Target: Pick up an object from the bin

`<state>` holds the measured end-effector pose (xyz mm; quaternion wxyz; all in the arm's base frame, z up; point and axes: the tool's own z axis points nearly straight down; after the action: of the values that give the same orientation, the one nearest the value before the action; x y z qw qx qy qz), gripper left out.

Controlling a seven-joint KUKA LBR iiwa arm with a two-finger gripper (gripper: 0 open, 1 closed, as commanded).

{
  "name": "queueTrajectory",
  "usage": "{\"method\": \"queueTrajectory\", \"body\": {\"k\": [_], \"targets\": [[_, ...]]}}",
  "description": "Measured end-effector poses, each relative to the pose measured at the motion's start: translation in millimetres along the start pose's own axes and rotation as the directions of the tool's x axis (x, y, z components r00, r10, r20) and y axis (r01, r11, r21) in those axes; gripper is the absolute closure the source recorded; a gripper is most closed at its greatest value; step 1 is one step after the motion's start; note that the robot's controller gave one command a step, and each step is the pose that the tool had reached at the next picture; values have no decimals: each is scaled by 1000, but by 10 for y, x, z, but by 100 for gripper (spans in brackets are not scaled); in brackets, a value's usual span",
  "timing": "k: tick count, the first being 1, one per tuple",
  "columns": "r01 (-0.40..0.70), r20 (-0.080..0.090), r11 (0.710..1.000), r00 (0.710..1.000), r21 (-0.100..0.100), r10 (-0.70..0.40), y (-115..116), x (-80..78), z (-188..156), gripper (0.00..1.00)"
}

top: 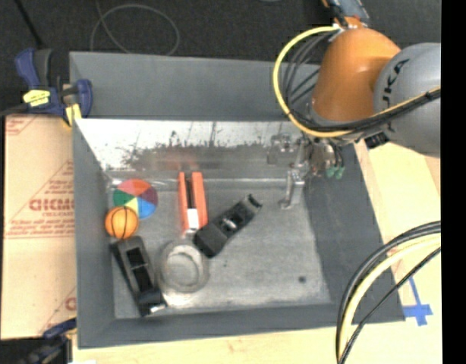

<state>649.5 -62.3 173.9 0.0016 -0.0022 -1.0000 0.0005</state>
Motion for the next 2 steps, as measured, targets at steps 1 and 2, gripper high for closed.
{"method": "queueTrajectory", "body": {"k": [1,2], "targets": [[0,8,1000,1000,1,0,-1,-13,-54,0],[26,11,1000,1000,2,-26,361,116,299,0]]}}
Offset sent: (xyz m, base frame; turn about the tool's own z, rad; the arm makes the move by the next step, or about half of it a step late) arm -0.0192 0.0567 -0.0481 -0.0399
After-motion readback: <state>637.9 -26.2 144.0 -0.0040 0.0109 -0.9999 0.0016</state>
